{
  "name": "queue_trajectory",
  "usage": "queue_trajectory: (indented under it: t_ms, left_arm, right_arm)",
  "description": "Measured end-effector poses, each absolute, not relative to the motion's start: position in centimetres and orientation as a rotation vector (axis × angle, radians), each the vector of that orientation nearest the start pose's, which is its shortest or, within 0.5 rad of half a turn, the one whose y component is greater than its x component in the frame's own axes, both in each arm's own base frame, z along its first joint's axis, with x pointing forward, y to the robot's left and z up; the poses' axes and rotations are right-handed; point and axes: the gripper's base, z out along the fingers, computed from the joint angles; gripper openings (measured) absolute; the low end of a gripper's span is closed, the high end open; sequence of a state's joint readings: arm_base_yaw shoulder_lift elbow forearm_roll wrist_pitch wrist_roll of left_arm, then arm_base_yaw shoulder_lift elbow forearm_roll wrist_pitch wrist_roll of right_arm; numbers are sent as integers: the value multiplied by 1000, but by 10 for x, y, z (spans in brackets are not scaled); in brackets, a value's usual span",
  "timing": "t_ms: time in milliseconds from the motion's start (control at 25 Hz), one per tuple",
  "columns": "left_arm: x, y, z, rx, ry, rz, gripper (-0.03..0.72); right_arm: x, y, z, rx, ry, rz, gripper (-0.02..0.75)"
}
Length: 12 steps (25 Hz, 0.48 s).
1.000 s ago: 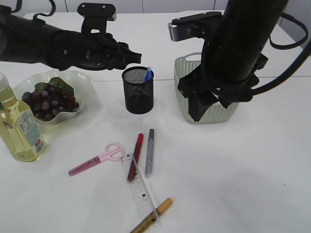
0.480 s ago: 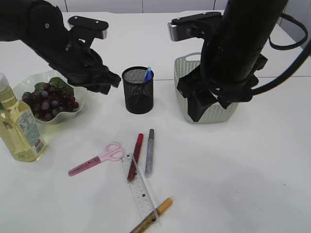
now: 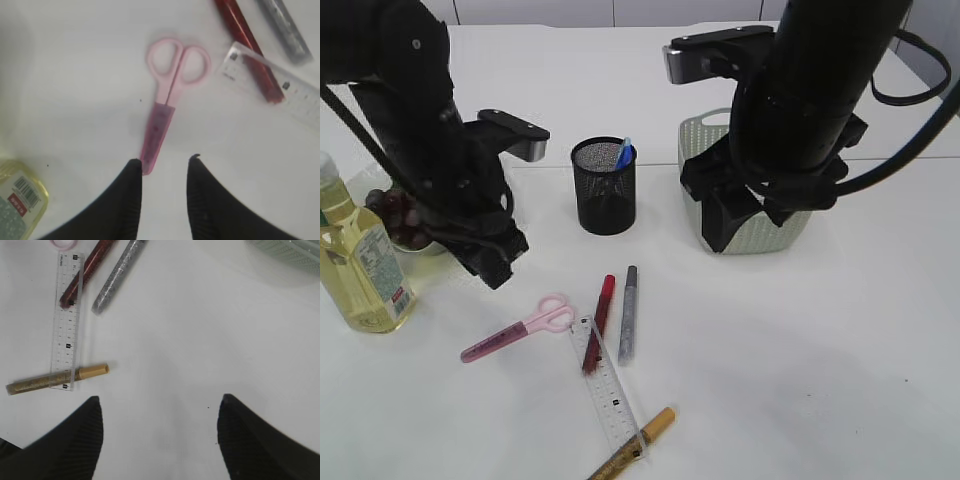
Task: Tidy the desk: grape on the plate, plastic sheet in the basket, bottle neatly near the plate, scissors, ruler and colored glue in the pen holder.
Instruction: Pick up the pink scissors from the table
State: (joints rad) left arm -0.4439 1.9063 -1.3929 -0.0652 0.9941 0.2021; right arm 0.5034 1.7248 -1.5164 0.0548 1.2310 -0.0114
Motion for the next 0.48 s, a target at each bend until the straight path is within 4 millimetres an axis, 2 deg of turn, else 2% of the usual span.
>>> queue_trajectory:
  t_ms: [200,320,480]
  left_arm:
    - [335,-169,203,1172,2816,-136,228]
    - [336,-170,200,1209,2805,-139,232]
    - [342,-174,179,1224,2830,-159,255]
  right_arm:
    - [307,175,299,-728,2843,159,524]
    - [307,175,299,-727,2842,163,524]
    - [306,177,299,-720,2845,193,524]
